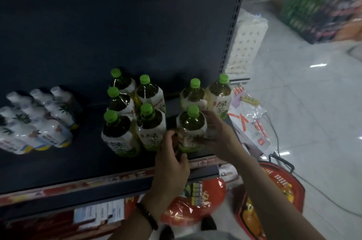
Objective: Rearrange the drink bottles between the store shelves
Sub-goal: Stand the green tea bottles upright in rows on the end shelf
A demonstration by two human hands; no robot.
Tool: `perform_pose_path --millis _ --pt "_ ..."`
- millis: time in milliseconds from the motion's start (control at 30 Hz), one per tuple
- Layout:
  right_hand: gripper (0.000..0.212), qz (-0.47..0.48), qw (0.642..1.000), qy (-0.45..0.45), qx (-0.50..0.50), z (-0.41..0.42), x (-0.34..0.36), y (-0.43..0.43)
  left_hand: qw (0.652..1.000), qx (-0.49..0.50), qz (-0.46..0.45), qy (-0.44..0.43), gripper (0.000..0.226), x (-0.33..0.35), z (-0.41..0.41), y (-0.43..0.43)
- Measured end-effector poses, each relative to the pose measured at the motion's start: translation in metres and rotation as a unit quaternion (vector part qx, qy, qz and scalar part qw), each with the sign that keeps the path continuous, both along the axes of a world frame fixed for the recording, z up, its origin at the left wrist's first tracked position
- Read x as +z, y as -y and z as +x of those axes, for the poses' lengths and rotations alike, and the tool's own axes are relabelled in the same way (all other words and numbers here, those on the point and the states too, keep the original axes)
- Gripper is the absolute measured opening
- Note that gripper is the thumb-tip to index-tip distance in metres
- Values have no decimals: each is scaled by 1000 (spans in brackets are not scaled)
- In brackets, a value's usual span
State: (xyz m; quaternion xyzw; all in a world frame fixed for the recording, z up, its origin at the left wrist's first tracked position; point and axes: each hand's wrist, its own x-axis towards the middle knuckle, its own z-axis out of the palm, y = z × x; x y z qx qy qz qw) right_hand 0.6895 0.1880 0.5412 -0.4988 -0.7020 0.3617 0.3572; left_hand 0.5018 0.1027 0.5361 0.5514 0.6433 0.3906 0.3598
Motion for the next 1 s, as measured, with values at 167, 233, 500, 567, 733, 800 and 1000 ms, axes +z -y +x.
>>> perform_pose_path --millis 167,233,500,567,733,800,1000 --pt "84 -43 999 -5 -21 52 2 3 999 -48 -10 17 67 5 42 -15" --pt "83 -32 999 -12 -26 69 4 5 997 -67 -13 17 60 6 58 -19" --pt "79 -15 998 23 -57 104 -8 -10 998 -57 -15 -9 65 4 96 -38" --pt "77 -17 997 38 -63 105 -10 -16 998 -60 -22 -15 67 9 100 -43" --pt "78 22 996 56 -70 108 -18 -25 998 -52 -42 -19 67 12 108 -46" --pt "77 22 995 61 -73 111 -21 -26 998 -50 -46 -7 64 15 108 -46" --pt "34 -91 982 59 -154 89 -24 2 999 -5 -30 -35 53 20 75 -31"
